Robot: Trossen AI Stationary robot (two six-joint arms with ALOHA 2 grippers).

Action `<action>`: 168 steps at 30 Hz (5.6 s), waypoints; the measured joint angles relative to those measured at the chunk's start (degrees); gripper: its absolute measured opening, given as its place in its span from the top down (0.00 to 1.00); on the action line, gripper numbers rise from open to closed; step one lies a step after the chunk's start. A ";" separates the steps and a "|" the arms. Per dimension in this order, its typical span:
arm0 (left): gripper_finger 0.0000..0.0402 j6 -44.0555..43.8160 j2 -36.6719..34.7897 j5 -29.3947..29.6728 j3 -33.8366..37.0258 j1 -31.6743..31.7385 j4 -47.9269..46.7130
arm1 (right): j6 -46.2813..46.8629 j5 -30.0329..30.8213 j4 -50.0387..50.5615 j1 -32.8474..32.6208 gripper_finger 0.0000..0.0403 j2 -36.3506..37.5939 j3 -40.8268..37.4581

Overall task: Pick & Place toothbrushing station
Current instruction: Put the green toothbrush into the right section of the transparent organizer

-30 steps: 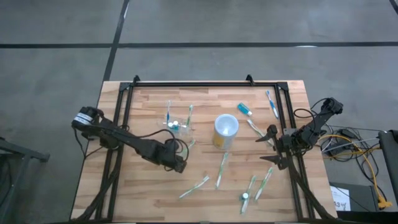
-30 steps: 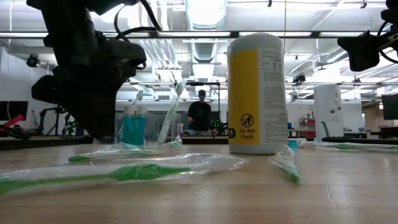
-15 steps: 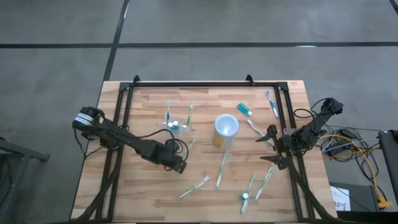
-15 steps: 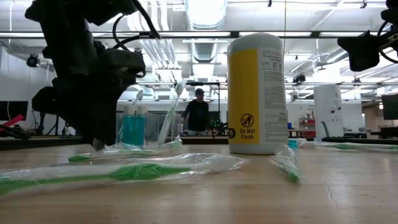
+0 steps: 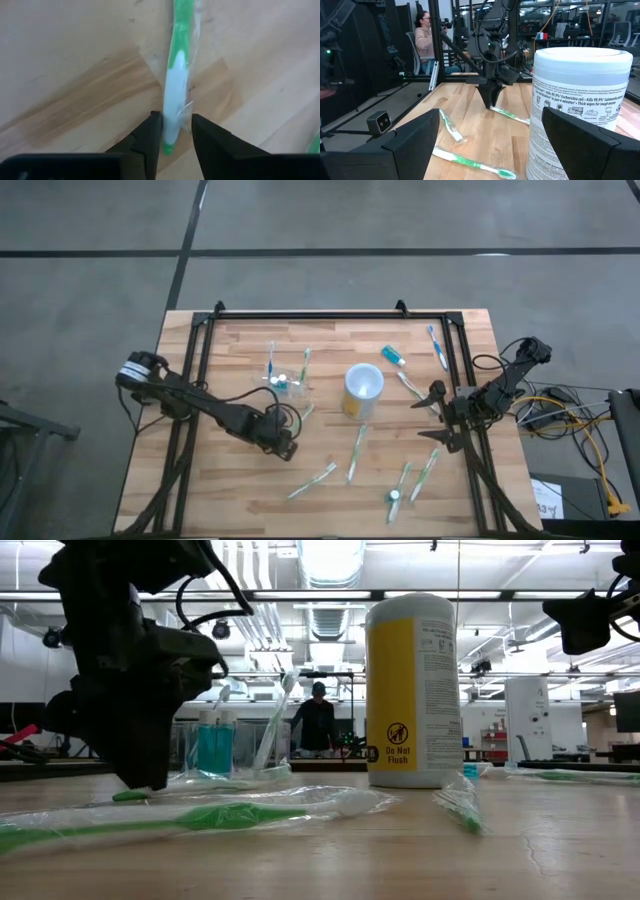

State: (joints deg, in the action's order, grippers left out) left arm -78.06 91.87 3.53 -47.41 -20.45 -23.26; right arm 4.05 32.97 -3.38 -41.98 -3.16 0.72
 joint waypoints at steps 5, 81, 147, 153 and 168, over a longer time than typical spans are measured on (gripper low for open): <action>0.82 0.00 -0.15 -2.49 0.85 -0.94 -0.40 | 0.00 0.00 0.00 -0.02 0.13 0.00 0.01; 0.75 -23.33 -14.12 11.24 -0.12 -6.43 -11.94 | 0.00 -0.01 0.00 -0.01 0.14 -0.02 0.00; 1.00 -9.43 -13.10 26.69 -4.10 2.01 -6.37 | 0.00 0.00 0.00 0.00 0.14 -0.04 0.01; 0.99 -2.31 -16.18 32.88 -6.43 2.01 -6.14 | 0.00 -0.02 0.00 -0.01 0.13 -0.02 0.00; 0.73 -10.56 -6.61 20.80 -5.76 2.45 -8.16 | 0.00 0.00 0.00 0.00 0.13 -0.07 -0.01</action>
State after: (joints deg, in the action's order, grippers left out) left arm -88.62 85.27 24.33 -53.17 -18.00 -31.43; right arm 4.05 32.97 -3.38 -41.98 -3.22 0.71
